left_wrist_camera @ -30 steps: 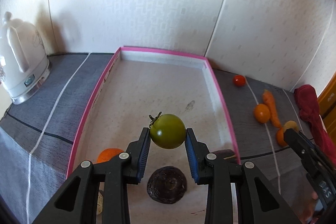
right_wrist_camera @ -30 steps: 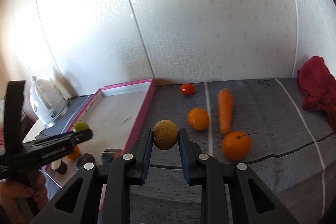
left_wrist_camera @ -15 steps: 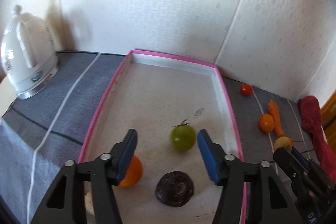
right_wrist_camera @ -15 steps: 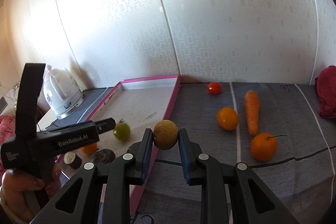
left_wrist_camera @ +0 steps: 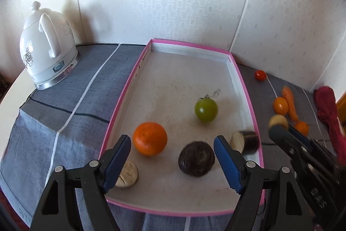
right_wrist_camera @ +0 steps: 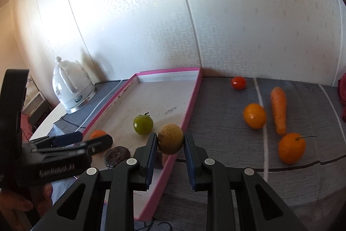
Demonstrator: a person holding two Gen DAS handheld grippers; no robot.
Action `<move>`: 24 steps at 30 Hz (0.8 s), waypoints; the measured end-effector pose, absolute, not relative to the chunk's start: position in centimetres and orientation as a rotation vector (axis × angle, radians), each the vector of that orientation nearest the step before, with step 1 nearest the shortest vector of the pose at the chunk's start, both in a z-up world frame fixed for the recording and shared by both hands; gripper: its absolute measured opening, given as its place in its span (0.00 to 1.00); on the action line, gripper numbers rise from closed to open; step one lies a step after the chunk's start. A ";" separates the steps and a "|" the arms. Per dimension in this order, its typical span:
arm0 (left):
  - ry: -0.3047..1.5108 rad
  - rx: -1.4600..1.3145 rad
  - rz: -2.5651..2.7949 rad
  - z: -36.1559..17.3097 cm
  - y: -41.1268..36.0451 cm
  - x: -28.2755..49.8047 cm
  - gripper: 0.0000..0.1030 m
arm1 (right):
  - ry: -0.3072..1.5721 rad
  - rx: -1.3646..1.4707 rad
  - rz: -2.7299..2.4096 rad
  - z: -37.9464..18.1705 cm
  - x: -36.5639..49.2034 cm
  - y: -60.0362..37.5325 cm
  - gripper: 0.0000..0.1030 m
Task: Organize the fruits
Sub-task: 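Lower the small yellow fruit into the tray and open the right gripper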
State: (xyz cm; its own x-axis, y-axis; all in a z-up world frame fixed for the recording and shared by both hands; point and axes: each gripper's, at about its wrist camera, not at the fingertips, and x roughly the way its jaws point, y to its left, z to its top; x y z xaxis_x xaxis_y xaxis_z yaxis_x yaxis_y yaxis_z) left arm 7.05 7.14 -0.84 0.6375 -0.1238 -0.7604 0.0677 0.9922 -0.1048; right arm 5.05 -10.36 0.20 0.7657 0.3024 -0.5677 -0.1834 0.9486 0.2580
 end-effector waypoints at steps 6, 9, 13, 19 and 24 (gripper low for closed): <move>0.886 -0.071 -0.102 -1.0 7.4 6.2 0.79 | 0.641 0.138 0.289 0.1 5.7 -9.2 0.24; 0.893 -0.075 -0.098 -1.1 7.7 5.9 0.79 | 0.642 0.121 0.297 0.2 6.2 -9.0 0.24; 0.883 -0.066 -0.085 -1.0 7.9 5.5 0.83 | 0.651 0.105 0.297 0.0 6.9 -9.0 0.24; 0.875 -0.046 -0.083 -1.0 7.6 5.4 0.83 | 0.670 0.120 0.311 0.0 7.8 -9.1 0.24; 0.861 -0.018 -0.082 -0.9 7.3 5.4 0.83 | 0.672 0.075 0.321 -0.2 8.8 -8.3 0.24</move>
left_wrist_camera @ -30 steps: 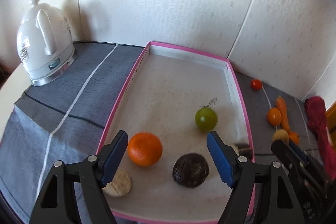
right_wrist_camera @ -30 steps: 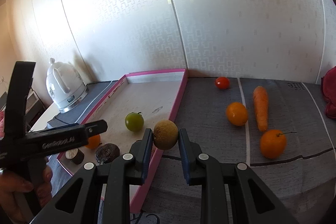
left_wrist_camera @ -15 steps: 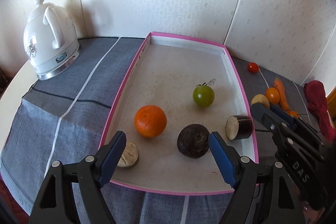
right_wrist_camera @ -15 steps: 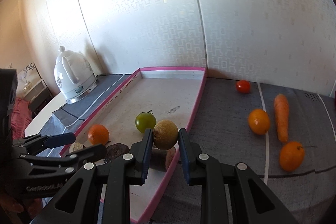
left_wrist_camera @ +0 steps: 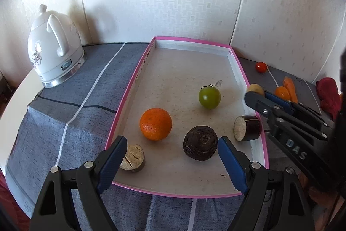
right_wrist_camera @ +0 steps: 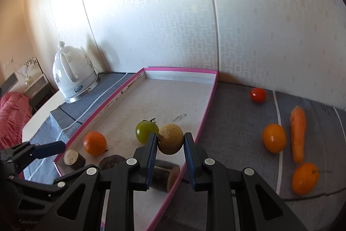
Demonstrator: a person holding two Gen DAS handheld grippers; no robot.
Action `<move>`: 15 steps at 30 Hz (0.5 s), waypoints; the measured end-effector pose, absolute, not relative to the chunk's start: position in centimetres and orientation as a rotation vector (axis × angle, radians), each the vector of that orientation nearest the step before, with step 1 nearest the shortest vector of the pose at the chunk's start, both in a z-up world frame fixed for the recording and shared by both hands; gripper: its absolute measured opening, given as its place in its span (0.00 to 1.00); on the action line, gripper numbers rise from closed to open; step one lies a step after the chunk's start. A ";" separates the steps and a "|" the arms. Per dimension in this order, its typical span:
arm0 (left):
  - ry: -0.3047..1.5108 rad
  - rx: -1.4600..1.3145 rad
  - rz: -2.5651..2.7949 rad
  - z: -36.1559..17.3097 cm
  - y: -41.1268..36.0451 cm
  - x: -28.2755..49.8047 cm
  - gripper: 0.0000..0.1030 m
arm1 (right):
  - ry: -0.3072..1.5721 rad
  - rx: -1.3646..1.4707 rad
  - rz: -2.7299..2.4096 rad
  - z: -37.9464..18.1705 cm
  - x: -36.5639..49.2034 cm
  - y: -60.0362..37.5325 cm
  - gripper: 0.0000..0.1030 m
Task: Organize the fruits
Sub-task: 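Lower the small yellow fruit into the tray and open the right gripper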
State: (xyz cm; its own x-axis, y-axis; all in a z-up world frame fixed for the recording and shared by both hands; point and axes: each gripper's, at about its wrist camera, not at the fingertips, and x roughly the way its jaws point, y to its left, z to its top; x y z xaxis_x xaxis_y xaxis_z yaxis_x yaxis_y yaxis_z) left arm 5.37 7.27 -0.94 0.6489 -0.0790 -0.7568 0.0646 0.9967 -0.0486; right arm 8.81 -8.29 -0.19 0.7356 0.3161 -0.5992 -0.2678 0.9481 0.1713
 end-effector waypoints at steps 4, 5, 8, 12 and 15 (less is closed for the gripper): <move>0.858 -0.012 -0.084 -0.9 7.2 5.5 0.83 | 0.699 0.059 0.316 -1.1 9.7 -7.8 0.24; 0.860 -0.013 -0.086 -1.0 7.1 5.5 0.83 | 0.704 0.061 0.317 -1.3 9.8 -7.8 0.24; 0.865 -0.016 -0.092 -1.0 6.9 5.4 0.83 | 0.704 0.053 0.314 -1.3 9.8 -7.7 0.24; 0.861 -0.016 -0.098 -0.9 6.7 5.3 0.83 | 0.686 0.061 0.293 -1.1 9.4 -7.9 0.25; 0.858 -0.017 -0.098 -0.8 6.8 5.2 0.83 | 0.679 0.082 0.274 -0.9 9.1 -8.3 0.26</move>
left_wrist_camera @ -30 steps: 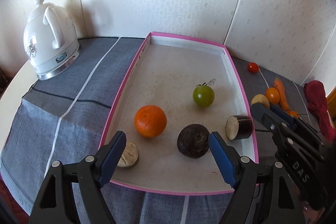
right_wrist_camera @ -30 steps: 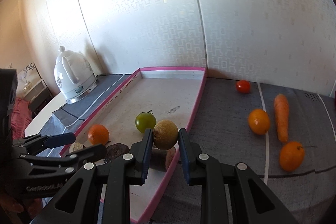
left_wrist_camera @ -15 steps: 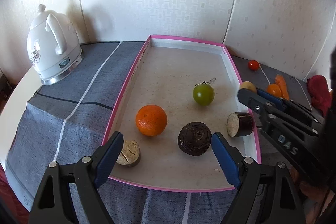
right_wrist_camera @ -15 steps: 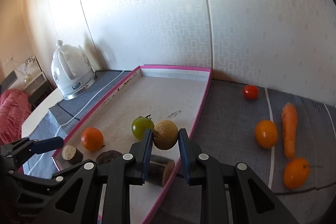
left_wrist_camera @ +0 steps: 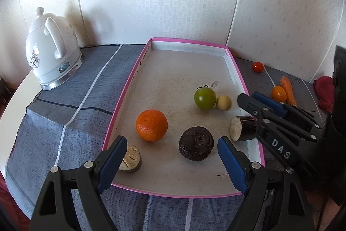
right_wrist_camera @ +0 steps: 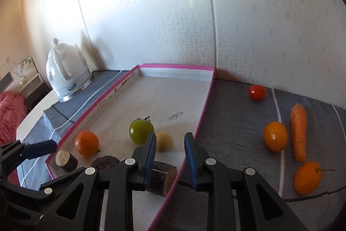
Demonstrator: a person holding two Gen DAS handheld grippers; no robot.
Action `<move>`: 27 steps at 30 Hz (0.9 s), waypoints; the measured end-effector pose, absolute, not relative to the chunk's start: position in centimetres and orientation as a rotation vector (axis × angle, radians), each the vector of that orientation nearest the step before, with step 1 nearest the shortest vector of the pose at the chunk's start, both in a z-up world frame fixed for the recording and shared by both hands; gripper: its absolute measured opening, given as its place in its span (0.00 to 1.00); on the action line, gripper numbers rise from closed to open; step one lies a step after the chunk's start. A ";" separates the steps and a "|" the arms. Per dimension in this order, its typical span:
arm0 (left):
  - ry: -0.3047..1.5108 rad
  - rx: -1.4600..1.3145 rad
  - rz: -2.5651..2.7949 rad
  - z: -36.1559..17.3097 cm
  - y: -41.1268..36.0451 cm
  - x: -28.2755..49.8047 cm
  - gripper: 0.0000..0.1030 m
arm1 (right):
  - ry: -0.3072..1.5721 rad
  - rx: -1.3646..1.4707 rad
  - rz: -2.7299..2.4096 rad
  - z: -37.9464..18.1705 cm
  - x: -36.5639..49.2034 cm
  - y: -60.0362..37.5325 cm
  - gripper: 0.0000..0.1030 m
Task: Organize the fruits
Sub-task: 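Lower the small yellow fruit into the tray and open the right gripper, then move both open grippers back toward the mandarins beside the carrot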
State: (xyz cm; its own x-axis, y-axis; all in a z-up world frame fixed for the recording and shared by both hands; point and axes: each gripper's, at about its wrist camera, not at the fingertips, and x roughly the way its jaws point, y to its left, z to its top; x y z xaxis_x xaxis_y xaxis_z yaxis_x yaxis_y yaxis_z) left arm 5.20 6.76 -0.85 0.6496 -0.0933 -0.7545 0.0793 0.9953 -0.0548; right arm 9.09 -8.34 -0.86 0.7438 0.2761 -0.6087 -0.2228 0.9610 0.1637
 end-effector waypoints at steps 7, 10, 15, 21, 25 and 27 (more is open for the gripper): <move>0.865 -0.026 -0.089 -1.0 6.9 5.3 0.85 | 0.701 0.119 0.227 -0.8 8.8 -9.9 0.26; 0.870 -0.024 -0.090 -1.1 6.8 5.5 0.85 | 0.708 0.144 0.214 -0.9 8.4 -10.5 0.27; 0.873 -0.015 -0.096 -1.1 6.3 5.6 0.85 | 0.708 0.171 0.208 -0.4 7.5 -11.3 0.30; 0.872 0.005 -0.101 -1.3 5.7 5.5 0.86 | 0.717 0.169 0.210 -0.1 6.8 -11.3 0.30; 0.870 0.010 -0.100 -1.3 5.6 5.4 0.86 | 0.725 0.160 0.206 -0.2 6.6 -11.2 0.30; 0.866 0.012 -0.098 -1.3 5.5 5.4 0.86 | 0.732 0.158 0.203 -0.3 6.6 -11.3 0.30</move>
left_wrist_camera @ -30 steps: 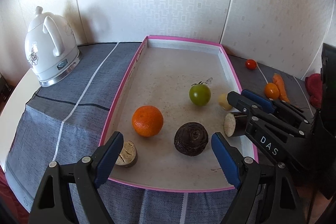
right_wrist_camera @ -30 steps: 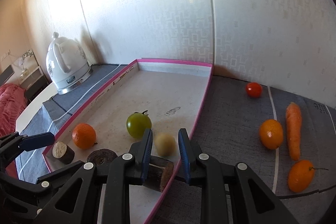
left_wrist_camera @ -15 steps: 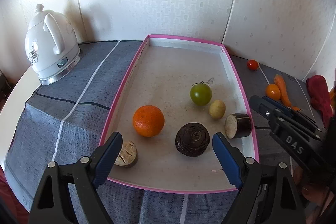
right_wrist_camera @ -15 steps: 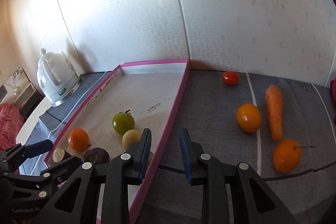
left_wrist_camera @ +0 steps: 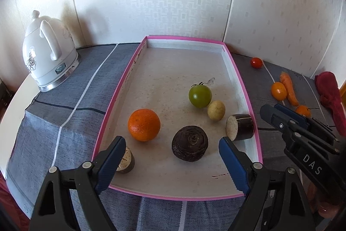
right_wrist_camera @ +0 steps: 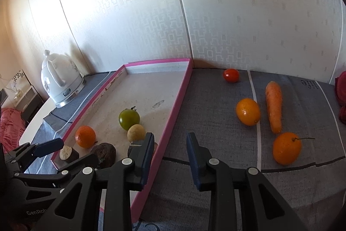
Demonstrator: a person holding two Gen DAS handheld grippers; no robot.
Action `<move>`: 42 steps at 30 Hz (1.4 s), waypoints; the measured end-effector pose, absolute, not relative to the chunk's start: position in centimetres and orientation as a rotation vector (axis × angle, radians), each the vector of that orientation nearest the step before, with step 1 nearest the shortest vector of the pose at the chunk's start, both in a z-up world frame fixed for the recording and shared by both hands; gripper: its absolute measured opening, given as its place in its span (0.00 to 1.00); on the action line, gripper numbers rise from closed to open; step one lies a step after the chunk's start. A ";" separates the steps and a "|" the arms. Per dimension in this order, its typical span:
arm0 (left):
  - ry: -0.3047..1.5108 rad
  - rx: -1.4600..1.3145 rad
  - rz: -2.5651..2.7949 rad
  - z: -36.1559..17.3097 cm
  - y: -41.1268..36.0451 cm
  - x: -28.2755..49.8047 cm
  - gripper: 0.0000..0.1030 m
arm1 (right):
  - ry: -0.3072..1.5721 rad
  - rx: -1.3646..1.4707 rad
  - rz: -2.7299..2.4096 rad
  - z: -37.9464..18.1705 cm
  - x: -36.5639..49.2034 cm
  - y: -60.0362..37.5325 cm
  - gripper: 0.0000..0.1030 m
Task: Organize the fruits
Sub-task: 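Move both open grippers back toward the mandarins beside the carrot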
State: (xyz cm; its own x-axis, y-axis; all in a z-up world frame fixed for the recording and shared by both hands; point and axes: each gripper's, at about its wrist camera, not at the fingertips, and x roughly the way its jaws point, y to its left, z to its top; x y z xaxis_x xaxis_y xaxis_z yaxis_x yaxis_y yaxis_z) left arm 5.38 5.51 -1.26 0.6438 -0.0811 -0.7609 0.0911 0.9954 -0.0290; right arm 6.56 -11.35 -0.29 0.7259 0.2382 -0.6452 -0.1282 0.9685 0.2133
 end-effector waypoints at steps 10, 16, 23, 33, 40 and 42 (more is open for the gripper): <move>0.851 0.021 -0.115 -1.0 4.3 5.3 0.90 | 0.765 0.169 0.176 -1.1 5.9 -12.9 0.30; 0.851 0.034 -0.135 -1.2 3.1 5.3 0.90 | 0.764 0.167 0.169 -1.1 5.3 -13.8 0.30; 0.852 0.052 -0.147 -1.2 1.6 5.3 0.92 | 0.770 0.165 0.156 -1.4 4.7 -15.0 0.33; 0.845 0.082 -0.178 -1.2 -1.1 5.2 0.92 | 0.792 0.168 0.108 -1.9 3.8 -17.2 0.39; 0.839 0.108 -0.198 -1.3 -3.1 5.0 0.93 | 0.807 0.171 0.045 -2.5 3.0 -19.1 0.40; 0.838 0.117 -0.206 -1.4 -3.7 4.9 0.93 | 0.806 0.173 0.024 -2.6 2.6 -19.7 0.40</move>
